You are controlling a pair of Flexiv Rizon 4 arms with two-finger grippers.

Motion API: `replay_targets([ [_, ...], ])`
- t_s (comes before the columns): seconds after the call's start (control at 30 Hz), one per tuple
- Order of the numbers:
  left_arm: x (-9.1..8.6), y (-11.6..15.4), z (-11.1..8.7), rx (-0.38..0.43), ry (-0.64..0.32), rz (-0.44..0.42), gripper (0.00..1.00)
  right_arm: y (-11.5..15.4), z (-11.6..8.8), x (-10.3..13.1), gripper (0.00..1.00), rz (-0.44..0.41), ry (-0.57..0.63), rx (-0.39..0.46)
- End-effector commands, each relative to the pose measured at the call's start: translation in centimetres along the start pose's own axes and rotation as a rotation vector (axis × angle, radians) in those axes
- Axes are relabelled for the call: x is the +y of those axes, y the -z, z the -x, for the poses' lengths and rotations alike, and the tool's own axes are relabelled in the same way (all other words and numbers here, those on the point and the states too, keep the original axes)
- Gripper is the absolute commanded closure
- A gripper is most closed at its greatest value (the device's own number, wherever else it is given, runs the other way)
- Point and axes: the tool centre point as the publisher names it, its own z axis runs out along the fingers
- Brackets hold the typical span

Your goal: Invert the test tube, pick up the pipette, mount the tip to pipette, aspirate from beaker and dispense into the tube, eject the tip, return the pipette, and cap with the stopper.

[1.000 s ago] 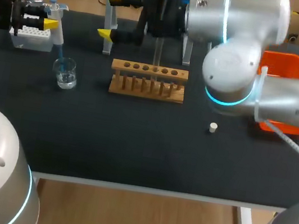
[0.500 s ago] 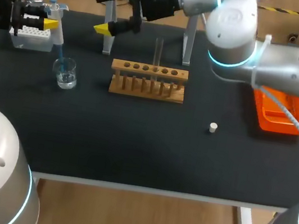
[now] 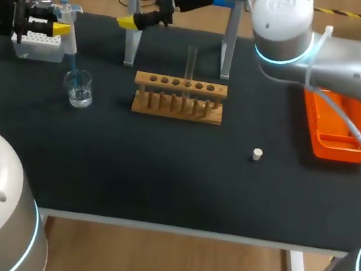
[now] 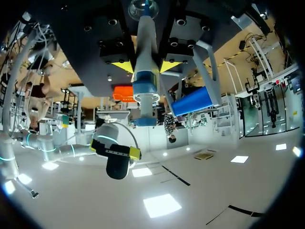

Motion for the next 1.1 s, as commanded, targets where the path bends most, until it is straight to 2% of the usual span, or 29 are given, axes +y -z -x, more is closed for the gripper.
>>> replay_targets([
  [0.03, 0.0, 0.0, 0.0, 0.000, -0.001, 0.000, 1.00, -0.7, 1.8, 1.1, 0.00, -0.020, 0.005, 0.034],
  [0.07, 0.0, 0.0, 0.0, 0.000, -0.001, 0.000, 1.00, -0.7, 1.9, 1.3, 0.37, -0.018, -0.003, 0.046],
  [0.13, 0.0, 0.0, 0.0, 0.000, -0.001, 0.000, 1.00, -1.1, 2.6, 1.4, 0.76, -0.022, -0.011, 0.056],
  [0.17, 0.0, 0.0, 0.0, 0.000, -0.001, 0.000, 1.00, -1.2, 2.7, 1.4, 1.00, -0.015, -0.009, 0.083],
  [0.7, 0.0, 0.0, 0.0, 0.000, -0.001, 0.000, 1.00, -5.4, 4.6, 1.9, 1.00, -0.024, -0.100, 0.135],
  [1.1, 0.0, 0.0, 0.0, 0.000, -0.001, 0.000, 1.00, -8.9, 5.7, 1.7, 1.00, -0.021, -0.169, 0.118],
])
